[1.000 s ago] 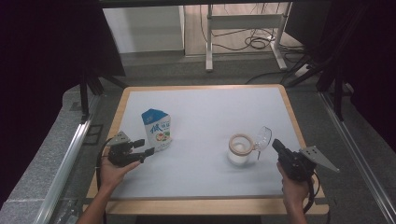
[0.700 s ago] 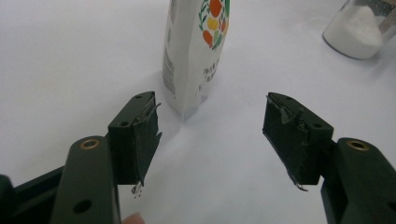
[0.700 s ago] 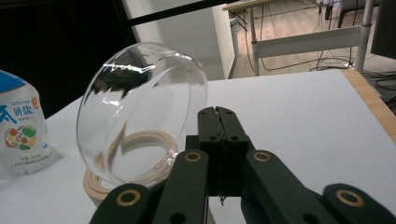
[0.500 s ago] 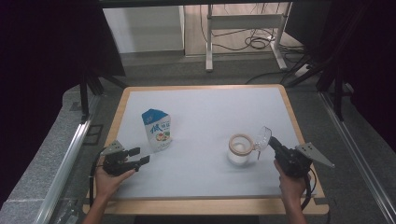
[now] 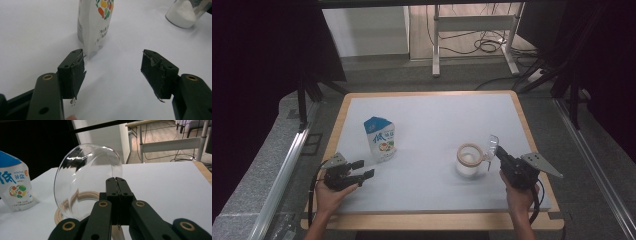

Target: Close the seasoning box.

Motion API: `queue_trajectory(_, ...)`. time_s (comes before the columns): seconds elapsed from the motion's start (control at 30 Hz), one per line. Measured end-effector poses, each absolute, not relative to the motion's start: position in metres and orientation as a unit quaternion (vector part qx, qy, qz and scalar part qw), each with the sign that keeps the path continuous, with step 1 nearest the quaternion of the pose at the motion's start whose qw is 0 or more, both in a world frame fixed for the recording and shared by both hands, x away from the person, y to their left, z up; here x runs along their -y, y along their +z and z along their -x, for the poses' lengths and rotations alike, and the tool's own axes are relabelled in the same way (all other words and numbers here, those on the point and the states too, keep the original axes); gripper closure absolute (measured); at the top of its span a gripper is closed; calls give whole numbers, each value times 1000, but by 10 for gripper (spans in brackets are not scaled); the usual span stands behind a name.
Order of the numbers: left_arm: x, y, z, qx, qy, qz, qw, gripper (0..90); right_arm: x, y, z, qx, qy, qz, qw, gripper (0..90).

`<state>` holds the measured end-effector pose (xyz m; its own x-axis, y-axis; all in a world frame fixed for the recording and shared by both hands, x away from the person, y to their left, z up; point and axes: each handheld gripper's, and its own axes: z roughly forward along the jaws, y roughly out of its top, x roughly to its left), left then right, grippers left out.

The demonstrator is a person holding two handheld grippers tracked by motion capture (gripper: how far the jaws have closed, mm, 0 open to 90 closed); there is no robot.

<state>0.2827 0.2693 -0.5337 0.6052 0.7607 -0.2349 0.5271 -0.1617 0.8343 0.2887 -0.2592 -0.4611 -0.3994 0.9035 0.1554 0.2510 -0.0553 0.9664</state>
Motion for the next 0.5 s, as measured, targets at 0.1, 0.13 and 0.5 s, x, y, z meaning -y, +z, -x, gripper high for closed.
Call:
queue_trajectory(0.1, -270, -535, -282, -429, 119, -752, 486, 354, 255, -460, -290, -627, 557, -458, 293, 899)
queue_trajectory(0.13, -269, -535, -282, -428, 119, -753, 485, 355, 253, -459, -290, -628, 558, -458, 292, 899)
queue_trajectory(0.5, -266, -535, -282, -426, 118, -755, 483, 357, 202, -464, -301, -682, 539, -415, 269, 899)
